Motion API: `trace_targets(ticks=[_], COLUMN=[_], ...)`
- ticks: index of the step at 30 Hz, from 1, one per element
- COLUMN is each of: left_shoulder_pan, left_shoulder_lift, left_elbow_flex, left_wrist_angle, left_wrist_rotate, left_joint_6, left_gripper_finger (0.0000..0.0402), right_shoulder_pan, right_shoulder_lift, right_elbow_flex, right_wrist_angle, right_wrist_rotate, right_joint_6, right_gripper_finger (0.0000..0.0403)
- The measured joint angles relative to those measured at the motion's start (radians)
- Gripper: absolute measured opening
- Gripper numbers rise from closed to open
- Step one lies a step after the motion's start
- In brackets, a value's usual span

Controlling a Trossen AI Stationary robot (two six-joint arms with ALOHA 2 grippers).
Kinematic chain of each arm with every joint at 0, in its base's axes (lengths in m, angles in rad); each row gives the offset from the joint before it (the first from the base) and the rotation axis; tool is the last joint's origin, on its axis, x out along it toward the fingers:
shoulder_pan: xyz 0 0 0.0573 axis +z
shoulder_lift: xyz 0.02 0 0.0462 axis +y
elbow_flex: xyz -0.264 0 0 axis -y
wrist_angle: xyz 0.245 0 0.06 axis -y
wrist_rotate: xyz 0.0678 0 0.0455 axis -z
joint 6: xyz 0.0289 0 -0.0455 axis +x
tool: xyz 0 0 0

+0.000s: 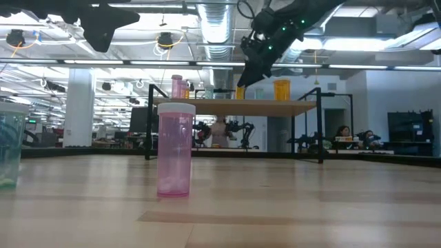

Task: Pick and place medicine bottles onto shelf by color
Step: Put the small orange pill bottle on the shelf, then put the pink pill bottle on the shelf

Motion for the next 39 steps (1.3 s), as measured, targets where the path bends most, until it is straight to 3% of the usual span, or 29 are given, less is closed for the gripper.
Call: trace_targets(ticks=[14,24,39], left_shoulder_pan=[0.000,0.000,0.000], left_shoulder_lift=[0.000,0.000,0.000], left_elbow_flex=[0.000,0.000,0.000], left_wrist_angle=[0.001,0.001,0.001], left_wrist_rotate=[-0.001,-0.001,-0.001], left_joint_6=[0.000,0.000,0.000], left_gripper_finger=[0.0160,0.0160,0.0160], right_shoulder_pan=[0.013,0.011,0.039], right_shoulder_lift=[0.020,0.019,0.017], right_elbow_flex=[0.000,0.001,0.194], right_wrist_angle=[-0.041,-0.066,-0.283], right_wrist_rotate=[-0.002,-0.003,-0.003], right_joint_6=[0.008,0.003,0.011], right_gripper_finger=[0.0174,0.0241,0.0256])
